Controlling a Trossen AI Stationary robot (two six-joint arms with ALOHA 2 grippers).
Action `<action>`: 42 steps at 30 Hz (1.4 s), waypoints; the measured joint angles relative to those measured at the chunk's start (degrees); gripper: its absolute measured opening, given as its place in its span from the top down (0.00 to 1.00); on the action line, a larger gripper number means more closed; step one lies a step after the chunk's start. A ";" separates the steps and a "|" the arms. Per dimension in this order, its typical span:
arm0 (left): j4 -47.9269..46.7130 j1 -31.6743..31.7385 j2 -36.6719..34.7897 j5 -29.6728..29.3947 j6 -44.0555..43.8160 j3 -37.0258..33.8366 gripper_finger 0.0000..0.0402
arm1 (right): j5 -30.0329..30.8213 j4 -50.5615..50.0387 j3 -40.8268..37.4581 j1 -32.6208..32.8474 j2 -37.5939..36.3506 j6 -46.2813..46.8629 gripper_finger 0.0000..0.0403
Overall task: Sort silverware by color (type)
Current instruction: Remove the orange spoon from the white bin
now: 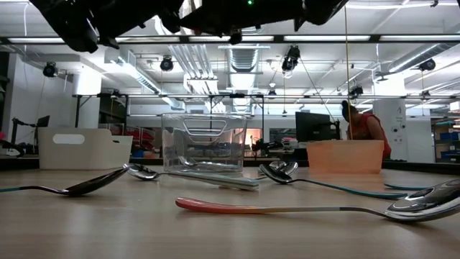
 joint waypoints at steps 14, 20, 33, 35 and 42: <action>-2.12 4.22 -0.20 0.23 -1.82 -0.09 0.81 | 13.39 -11.27 -0.02 1.29 -6.38 -2.59 0.98; -6.77 4.62 -0.62 -0.46 -1.79 -0.09 0.73 | 21.54 -12.78 -0.02 1.54 -6.38 -7.01 0.98; -15.52 4.60 -0.97 -8.53 -3.18 -0.11 0.71 | 42.41 -13.40 -0.02 4.93 -6.35 -23.08 0.98; -15.53 4.62 -0.95 -9.20 -4.79 -0.11 0.71 | 44.77 -13.54 -0.02 5.49 -6.35 -25.82 0.98; -17.08 4.31 -0.14 -10.00 -6.49 -0.11 0.71 | 47.59 -14.81 -0.02 7.46 -6.35 -27.26 0.98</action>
